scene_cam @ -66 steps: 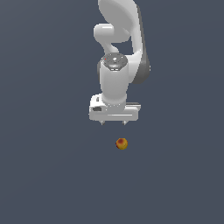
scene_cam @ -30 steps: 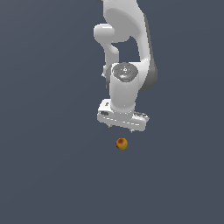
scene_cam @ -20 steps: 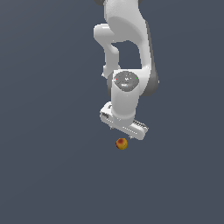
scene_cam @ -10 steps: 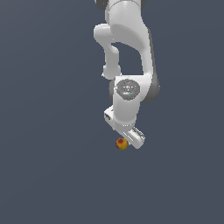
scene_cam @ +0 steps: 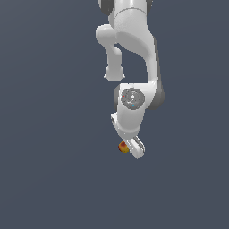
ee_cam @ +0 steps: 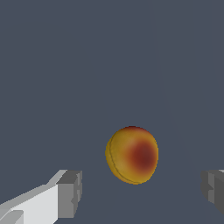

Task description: Pick up the object and move it to a goal position.

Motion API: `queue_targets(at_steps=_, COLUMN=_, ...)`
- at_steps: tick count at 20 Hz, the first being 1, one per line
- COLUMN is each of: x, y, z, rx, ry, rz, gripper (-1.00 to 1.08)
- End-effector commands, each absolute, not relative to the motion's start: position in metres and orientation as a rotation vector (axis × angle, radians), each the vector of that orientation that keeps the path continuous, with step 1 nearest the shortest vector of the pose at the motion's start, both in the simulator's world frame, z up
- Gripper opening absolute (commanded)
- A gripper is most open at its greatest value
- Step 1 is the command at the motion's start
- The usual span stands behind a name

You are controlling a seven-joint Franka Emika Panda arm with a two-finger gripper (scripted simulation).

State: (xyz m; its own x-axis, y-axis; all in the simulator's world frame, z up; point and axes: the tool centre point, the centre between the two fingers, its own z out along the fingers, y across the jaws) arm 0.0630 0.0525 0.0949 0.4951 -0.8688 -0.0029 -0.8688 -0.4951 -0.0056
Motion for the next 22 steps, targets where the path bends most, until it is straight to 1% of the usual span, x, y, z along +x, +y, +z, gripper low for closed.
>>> queue_targets(at_steps=1, x=0.064, y=0.053, z=0.092, rx=-2.673, ry=1.642, rz=0.0, gripper=1.0)
queue_targets(at_steps=8, x=0.067, y=0.055, z=0.086, rx=-2.609, ry=1.749, rz=0.0, gripper=1.0)
queue_targets(at_steps=16, x=0.067, y=0.055, z=0.083, rx=-2.599, ry=1.765, rz=0.0, gripper=1.0)
queue_targets(at_steps=22, x=0.066, y=0.055, z=0.06, rx=-2.596, ry=1.769, rz=0.0, gripper=1.0)
